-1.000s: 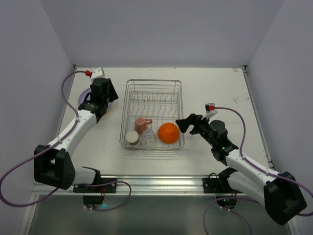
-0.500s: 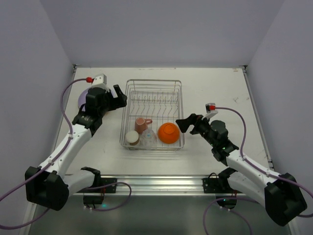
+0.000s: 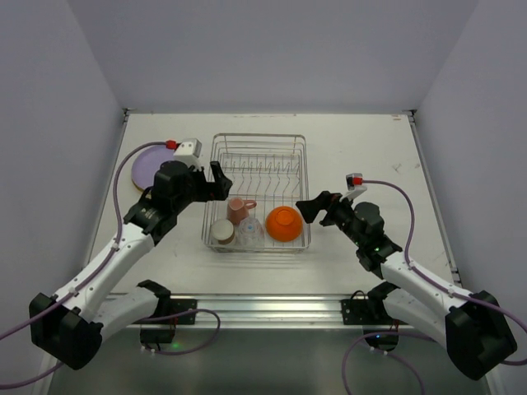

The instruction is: Unload the mixed dishes from the dish rack

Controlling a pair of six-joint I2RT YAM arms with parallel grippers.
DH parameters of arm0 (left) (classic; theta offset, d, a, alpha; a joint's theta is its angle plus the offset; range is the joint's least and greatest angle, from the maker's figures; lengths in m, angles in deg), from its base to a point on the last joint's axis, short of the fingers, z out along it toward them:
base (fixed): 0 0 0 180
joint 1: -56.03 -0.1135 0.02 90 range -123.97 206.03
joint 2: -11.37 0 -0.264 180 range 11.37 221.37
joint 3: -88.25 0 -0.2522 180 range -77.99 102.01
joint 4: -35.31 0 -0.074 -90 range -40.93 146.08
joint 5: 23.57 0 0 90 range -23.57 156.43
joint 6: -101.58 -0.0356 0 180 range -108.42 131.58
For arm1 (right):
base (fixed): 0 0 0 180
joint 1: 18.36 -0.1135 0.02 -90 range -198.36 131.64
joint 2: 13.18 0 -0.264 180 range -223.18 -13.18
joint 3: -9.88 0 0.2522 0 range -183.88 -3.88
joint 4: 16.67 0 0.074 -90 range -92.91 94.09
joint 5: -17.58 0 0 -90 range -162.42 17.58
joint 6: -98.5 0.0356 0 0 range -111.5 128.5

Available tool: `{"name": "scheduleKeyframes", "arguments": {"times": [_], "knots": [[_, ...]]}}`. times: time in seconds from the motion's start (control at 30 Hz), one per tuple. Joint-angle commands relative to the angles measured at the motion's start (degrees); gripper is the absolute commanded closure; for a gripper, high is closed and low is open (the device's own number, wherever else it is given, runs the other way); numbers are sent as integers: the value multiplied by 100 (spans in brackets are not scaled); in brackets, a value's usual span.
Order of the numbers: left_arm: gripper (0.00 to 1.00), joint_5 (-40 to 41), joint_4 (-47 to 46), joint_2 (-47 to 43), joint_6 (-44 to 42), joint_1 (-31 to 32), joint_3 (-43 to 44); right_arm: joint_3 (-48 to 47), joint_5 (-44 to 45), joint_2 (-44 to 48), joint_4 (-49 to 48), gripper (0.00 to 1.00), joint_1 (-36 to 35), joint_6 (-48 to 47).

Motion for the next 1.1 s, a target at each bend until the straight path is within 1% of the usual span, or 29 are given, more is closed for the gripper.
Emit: {"name": "scheduleKeyframes", "arguments": {"times": [0.0, 0.17, 0.23, 0.37, 0.4, 0.5, 0.63, 0.87, 1.07], "knots": [[0, -239, 257, -186, -378, 131, -136, -228, -82, 17, -43, 1, -27, -47], [0, -458, 310, 25, -633, 236, -154, -228, -126, -45, -79, 1, -27, -29], [0, -494, 345, 270, -642, 350, -110, -237, -118, -53, -79, 1, -27, -38], [0, -275, 450, 640, -642, 684, 13, -237, -100, -36, -70, 1, -27, -47], [0, -13, 485, 788, -633, 815, 83, -228, -83, -36, -61, 1, -19, -38], [0, 226, 644, 1062, -651, 957, 198, -228, -82, -27, -52, 1, -27, -47], [0, 481, 855, 1361, -668, 1019, 338, -237, -91, -27, -61, 1, -27, -47], [0, 736, 829, 1519, -686, 1054, 505, -237, -91, -45, -52, 1, -27, -47], [0, 745, 802, 1738, -712, 1071, 778, -246, -91, -53, -44, 1, -27, -56]]}}
